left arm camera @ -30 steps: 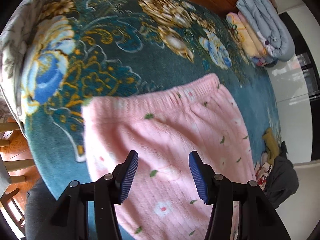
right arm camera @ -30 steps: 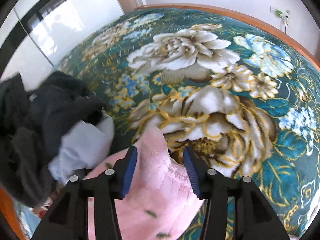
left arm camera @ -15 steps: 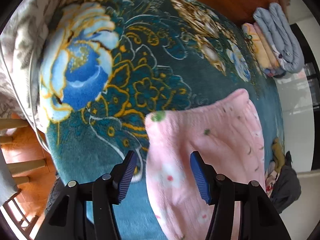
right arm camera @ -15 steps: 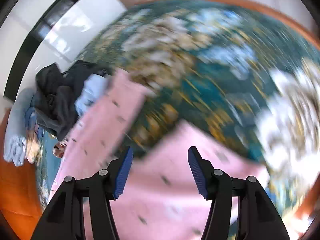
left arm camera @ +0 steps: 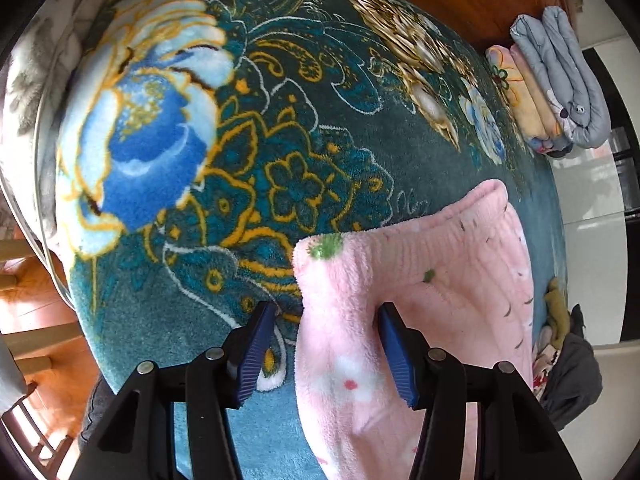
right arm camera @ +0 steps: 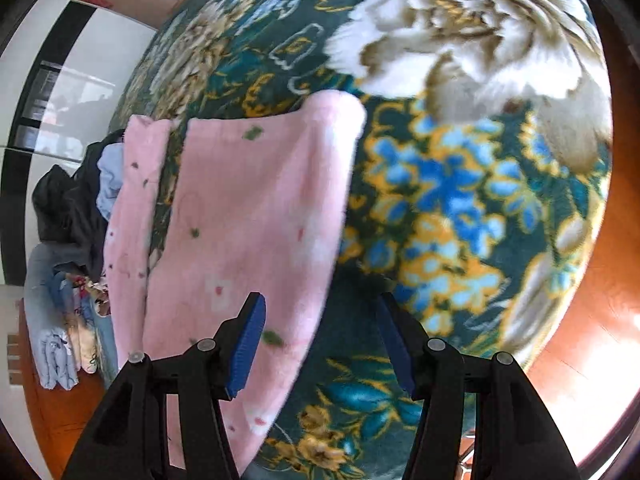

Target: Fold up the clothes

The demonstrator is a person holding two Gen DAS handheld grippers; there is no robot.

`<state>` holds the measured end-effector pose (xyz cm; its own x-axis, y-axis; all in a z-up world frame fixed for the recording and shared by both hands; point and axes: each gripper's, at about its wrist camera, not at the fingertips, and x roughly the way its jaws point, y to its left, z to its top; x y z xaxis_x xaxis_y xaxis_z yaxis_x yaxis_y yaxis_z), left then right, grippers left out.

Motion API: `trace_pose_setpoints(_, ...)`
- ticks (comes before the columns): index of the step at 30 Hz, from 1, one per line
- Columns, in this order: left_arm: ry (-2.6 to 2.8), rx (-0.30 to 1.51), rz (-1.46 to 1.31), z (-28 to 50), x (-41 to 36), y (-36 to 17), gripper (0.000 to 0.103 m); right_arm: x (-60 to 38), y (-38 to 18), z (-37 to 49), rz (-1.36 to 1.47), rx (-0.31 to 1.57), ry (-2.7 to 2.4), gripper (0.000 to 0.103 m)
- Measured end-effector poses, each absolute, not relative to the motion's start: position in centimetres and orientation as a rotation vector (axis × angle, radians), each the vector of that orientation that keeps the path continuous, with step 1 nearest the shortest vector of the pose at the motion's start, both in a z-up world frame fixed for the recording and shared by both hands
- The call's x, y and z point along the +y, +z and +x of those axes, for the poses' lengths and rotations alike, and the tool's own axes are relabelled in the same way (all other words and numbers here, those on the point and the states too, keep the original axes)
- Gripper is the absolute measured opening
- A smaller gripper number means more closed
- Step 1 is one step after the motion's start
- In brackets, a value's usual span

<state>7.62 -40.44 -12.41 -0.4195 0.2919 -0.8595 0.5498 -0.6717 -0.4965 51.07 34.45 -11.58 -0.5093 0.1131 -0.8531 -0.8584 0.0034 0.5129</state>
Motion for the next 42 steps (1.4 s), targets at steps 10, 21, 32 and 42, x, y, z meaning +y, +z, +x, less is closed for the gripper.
trace_pose_setpoints(10, -2.221, 1.293, 1.555, 7.9, -41.1, -12.4, 0.010, 34.3, -12.6, 49.4, -0.630, 1.691, 1.605, 0.005)
trace_pose_setpoints(21, -2.402, 1.495, 1.402, 3.6, -40.0, -3.2, 0.007, 38.3, -1.6, 43.3, -0.312, 1.704, 1.920, 0.003)
trace_pose_setpoints(32, -2.405, 1.565, 1.481, 5.0, -39.7, -1.1, 0.007, 40.1, 4.2, 44.0, -0.279, 1.576, 2.057, 0.003)
trace_pose_setpoints(42, -2.135, 1.785, 1.522, -4.5, -36.7, -2.9, 0.008, 46.4, 4.5, 28.2, -0.513, 1.481, 2.060, 0.003)
